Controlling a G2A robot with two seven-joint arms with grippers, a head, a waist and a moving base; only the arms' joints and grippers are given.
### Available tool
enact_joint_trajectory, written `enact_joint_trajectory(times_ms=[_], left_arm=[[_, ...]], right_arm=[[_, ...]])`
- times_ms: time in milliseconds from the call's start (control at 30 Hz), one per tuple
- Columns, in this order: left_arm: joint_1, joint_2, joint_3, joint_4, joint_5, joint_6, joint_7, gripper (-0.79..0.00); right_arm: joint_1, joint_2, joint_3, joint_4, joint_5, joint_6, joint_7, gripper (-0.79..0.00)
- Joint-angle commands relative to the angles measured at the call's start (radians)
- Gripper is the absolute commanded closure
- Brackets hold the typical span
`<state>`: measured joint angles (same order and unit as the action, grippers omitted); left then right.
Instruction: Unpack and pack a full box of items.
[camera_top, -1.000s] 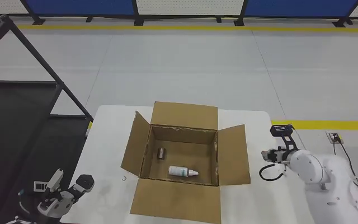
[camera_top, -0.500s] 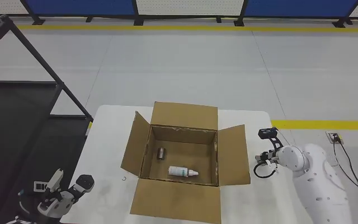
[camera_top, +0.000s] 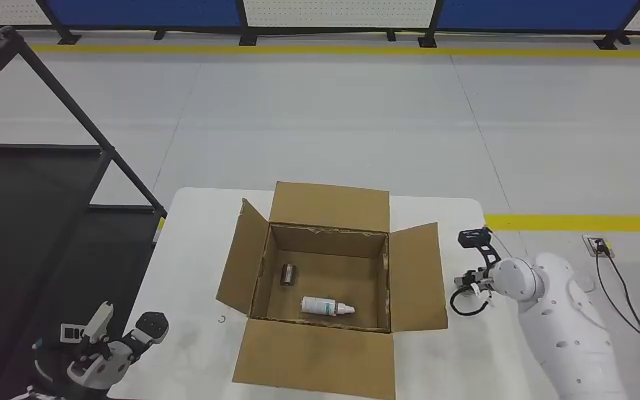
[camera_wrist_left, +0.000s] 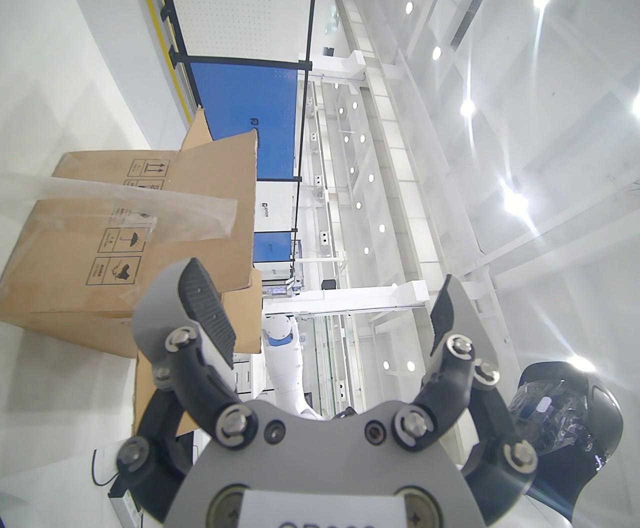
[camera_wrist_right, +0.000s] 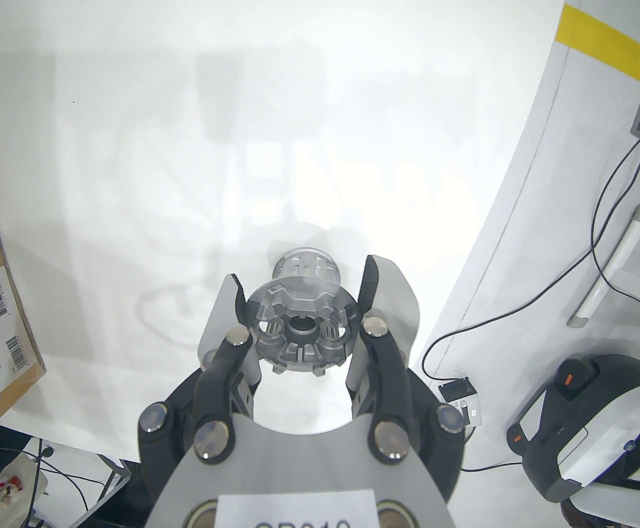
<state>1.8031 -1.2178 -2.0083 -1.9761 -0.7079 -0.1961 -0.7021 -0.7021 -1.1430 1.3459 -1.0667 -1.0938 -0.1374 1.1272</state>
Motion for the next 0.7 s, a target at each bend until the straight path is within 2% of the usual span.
enact_joint_trajectory(times_ms=[0, 33, 67, 100, 200, 300, 400, 500, 533, 667], left_arm=[[0.000, 0.000, 0.000, 0.000, 0.000, 0.000, 0.000, -0.785], [0.000, 0.000, 0.000, 0.000, 0.000, 0.000, 0.000, -0.785], [0.000, 0.000, 0.000, 0.000, 0.000, 0.000, 0.000, -0.785], [0.000, 0.000, 0.000, 0.000, 0.000, 0.000, 0.000, -0.785], [0.000, 0.000, 0.000, 0.000, 0.000, 0.000, 0.000, -0.785], [0.000, 0.000, 0.000, 0.000, 0.000, 0.000, 0.000, -0.785], [0.000, 0.000, 0.000, 0.000, 0.000, 0.000, 0.000, -0.785], [0.000, 0.000, 0.000, 0.000, 0.000, 0.000, 0.000, -0.785], [0.000, 0.000, 0.000, 0.000, 0.000, 0.000, 0.000, -0.785], [0.000, 0.000, 0.000, 0.000, 0.000, 0.000, 0.000, -0.785]], right_arm=[[-0.001, 0.001, 0.000, 0.002, 0.004, -0.001, -0.007, -0.517], [-0.001, 0.001, 0.001, 0.003, 0.005, 0.000, -0.008, -0.505], [-0.001, 0.003, 0.004, 0.003, 0.008, -0.001, -0.012, -0.560], [-0.002, 0.003, 0.005, 0.001, 0.009, -0.001, -0.014, -0.650], [-0.014, 0.007, 0.018, -0.022, 0.017, 0.004, -0.025, -0.643], [-0.029, 0.015, 0.043, -0.065, 0.016, 0.015, -0.029, -0.785], [-0.056, 0.023, 0.085, -0.149, 0.037, 0.033, -0.057, -0.785], [-0.113, 0.035, 0.141, -0.313, -0.013, 0.134, -0.072, -0.785], [-0.148, 0.038, 0.162, -0.413, -0.029, 0.176, -0.076, -0.785], [-0.245, 0.044, 0.203, -0.709, -0.073, 0.245, -0.079, -0.785]])
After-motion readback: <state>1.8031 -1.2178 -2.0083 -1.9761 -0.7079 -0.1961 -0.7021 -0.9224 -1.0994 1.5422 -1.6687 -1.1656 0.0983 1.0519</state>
